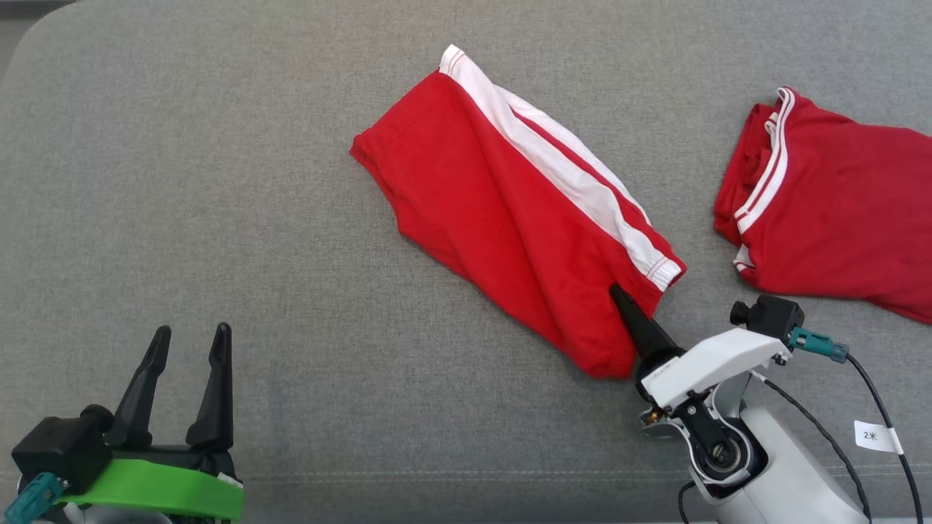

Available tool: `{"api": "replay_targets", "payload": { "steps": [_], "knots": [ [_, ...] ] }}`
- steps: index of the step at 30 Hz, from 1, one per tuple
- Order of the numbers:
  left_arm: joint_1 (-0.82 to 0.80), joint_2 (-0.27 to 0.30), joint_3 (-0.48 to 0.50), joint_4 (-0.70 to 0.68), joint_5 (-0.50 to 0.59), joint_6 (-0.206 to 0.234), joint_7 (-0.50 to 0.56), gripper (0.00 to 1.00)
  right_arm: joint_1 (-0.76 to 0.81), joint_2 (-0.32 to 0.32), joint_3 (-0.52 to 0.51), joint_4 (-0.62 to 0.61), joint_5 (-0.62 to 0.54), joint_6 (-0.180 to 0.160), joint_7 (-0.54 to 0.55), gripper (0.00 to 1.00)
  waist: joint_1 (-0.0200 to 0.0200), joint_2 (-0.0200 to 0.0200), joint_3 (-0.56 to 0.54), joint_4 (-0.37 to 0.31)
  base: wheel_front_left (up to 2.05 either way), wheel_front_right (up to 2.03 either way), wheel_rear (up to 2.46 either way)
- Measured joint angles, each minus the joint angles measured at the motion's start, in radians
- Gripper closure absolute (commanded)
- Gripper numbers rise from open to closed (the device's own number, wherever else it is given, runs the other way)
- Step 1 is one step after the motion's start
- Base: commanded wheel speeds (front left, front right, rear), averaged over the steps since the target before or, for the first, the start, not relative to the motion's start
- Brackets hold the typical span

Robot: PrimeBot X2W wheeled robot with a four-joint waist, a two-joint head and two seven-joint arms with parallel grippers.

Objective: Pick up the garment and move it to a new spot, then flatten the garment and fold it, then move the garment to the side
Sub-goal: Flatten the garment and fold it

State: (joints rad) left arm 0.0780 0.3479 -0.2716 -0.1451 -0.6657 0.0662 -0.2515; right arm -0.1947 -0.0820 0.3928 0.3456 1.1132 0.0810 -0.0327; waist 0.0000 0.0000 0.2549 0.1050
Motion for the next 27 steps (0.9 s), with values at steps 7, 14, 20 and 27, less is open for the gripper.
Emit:
{"api": "replay_targets", "payload": {
  "steps": [7, 14, 20, 27],
  "knots": [
    [0.012, 0.0, 0.031, 0.002, 0.0, 0.002, 0.0, 0.0, 0.03, 0.003, -0.031, -0.049, 0.073, 0.016, 0.014, 1.0, 0.0, 0.0, -0.021, -0.041, 0.0, 0.0, 0.0],
    [0.037, 0.008, 0.045, -0.01, 0.0, 0.006, 0.0, 0.0, 0.104, -0.009, -0.055, -0.088, 0.118, 0.023, 0.027, 1.0, 0.0, 0.0, -0.035, -0.092, 0.0, 0.0, 0.0],
    [0.049, 0.018, 0.055, -0.032, 0.002, 0.008, 0.0, 0.0, 0.188, -0.023, -0.114, -0.149, 0.186, 0.023, 0.025, 1.0, 0.0, 0.0, -0.037, -0.147, 0.0, 0.0, 0.0],
    [0.05, 0.025, 0.06, -0.065, 0.002, 0.009, 0.0, 0.0, 0.31, -0.065, -0.177, -0.221, 0.236, 0.023, 0.016, 1.0, 0.0, 0.0, -0.018, -0.194, 0.0, 0.0, 0.0]
  ]
}}
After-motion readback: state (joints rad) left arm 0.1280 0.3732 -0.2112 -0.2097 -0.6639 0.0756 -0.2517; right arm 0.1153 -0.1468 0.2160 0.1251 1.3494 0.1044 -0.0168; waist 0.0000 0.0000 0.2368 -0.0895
